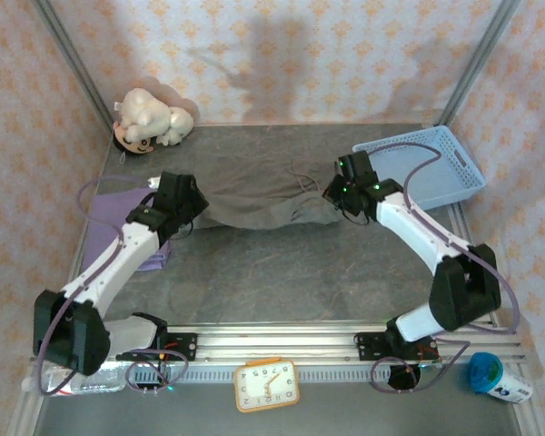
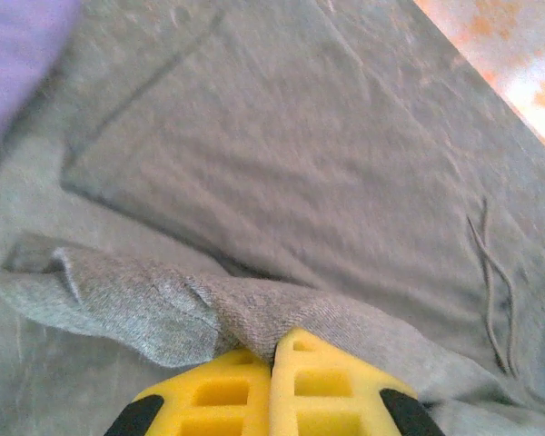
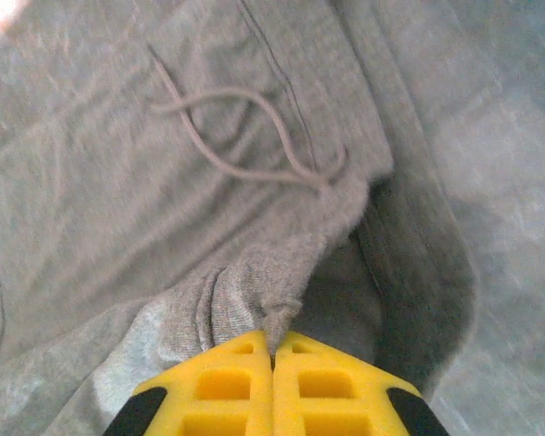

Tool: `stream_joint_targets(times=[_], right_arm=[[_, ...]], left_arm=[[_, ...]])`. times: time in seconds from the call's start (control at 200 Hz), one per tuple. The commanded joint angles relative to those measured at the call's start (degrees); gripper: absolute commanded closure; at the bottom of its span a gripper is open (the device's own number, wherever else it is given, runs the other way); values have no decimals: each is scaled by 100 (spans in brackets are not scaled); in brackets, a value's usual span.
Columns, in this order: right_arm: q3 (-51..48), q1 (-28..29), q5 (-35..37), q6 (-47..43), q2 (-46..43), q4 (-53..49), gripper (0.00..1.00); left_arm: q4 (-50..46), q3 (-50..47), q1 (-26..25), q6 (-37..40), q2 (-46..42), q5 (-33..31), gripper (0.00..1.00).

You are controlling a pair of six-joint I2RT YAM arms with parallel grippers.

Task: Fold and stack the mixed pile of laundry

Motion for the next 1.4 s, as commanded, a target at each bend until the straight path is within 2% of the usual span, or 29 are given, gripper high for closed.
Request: stream_joint_targets(times=[0.0,0.165,0.205,0.235,0.245,0.265,0.28,0.3,0.395,0.435,0.475,0.525,0.651,0.786,0.966,1.121,1.266,1.396], right_arm=[[628,-175,304,112,527,251,100],[2085,-444,405,97,1962,244,100],[2557,-532,307,81,2416,235,96],[2924,-597,288,54,2763,239,86],[3059,-616,289,36,2859,246,82],[3310,-651,308,16,3068,229,70],[3497,-670,326,6,3222,211,60],[3734,-704,349,-3,3401,170,52],[4363,-783,387,-150,3850,237,44],[4479,-783,430,-255,3887,233,37],[4540,-783,362,-372,3874,168,36],[4418,-762,281,-513,3770,148,36],[3455,-574,311,-858,3196,393,38],[2534,-304,386,-1066,2559,567,42],[1888,169,361,-1255,2097,705,50],[2007,265,207,-1069,2492,722,62],[2811,215,574,-1164,3276,425,67],[3653,-173,798,-846,4020,198,71]], left_arm=[[331,502,364,261,491,-347,100],[364,1805,665,634,1943,-450,100],[237,2293,741,711,2444,-415,100],[96,2686,791,764,2835,-432,99],[27,2788,816,771,2922,-444,95],[-128,3114,851,786,3243,-463,80],[-232,3340,880,805,3396,-439,60],[-365,3651,914,823,3685,-390,45],[-959,4994,1009,973,4856,-40,28],[-1204,5449,1012,1009,5151,95,24],[-1310,5695,1000,1028,5294,198,21],[-1173,5627,970,1013,5226,292,20],[-513,4645,803,1075,4601,367,19],[-228,3734,527,1255,3980,330,21],[197,2791,171,1338,3472,218,24],[271,2803,166,1271,3883,304,30],[149,3094,189,1364,4372,354,32],[-71,3312,275,1482,4737,341,33]])
